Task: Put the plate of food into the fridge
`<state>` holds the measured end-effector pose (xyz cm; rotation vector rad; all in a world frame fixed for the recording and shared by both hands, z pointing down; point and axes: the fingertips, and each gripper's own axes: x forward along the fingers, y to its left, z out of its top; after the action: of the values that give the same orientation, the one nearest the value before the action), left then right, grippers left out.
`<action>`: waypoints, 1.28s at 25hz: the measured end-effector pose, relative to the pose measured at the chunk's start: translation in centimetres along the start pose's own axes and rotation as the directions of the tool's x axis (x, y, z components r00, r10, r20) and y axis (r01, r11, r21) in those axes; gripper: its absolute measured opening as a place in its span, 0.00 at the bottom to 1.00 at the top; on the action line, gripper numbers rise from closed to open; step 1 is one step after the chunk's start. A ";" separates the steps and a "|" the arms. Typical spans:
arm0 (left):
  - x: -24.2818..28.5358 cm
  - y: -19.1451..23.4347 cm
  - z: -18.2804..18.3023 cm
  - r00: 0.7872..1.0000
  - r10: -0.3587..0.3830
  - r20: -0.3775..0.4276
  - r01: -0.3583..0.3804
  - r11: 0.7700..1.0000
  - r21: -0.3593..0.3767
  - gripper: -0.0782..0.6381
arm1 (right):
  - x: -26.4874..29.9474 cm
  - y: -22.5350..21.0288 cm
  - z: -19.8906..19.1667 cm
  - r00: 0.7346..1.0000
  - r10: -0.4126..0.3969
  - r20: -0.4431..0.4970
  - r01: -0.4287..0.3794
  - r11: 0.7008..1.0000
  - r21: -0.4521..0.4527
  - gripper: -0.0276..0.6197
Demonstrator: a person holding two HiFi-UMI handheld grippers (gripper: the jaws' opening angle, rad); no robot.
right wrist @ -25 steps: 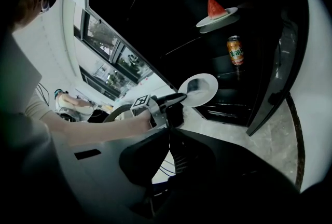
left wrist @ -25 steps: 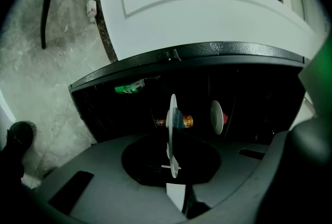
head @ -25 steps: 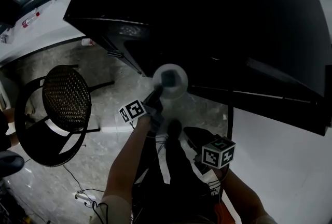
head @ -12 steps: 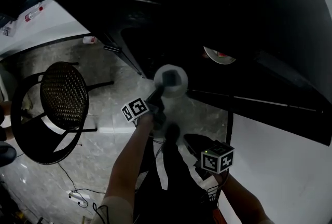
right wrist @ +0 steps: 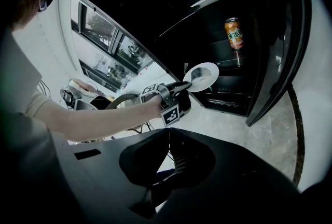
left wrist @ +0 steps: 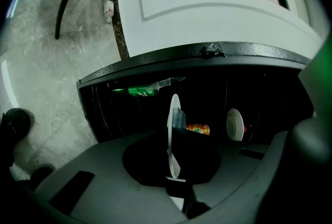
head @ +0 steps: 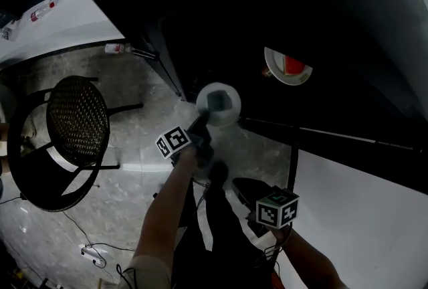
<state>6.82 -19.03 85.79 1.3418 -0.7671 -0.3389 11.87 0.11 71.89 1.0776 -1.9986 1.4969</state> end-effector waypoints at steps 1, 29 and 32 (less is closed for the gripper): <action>0.1 0.0 0.1 1.000 -0.003 0.003 0.003 1.000 -0.001 0.13 | 0.1 0.0 0.1 1.000 0.001 0.001 -0.001 1.000 -0.002 0.08; 4.2 -1.1 1.5 0.998 -0.056 0.020 0.057 0.995 -0.084 0.13 | 11.3 -9.1 5.8 0.957 -0.283 -0.071 0.219 0.857 -0.466 0.08; 4.4 -1.4 1.3 0.998 -0.069 0.010 0.070 0.994 -0.081 0.13 | 12.5 -9.8 7.1 0.942 -0.334 -0.042 0.263 0.808 -0.527 0.08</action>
<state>9.38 -23.05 85.84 1.2935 -0.7068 -0.4263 12.73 -11.82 84.53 0.9689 -1.8686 0.7763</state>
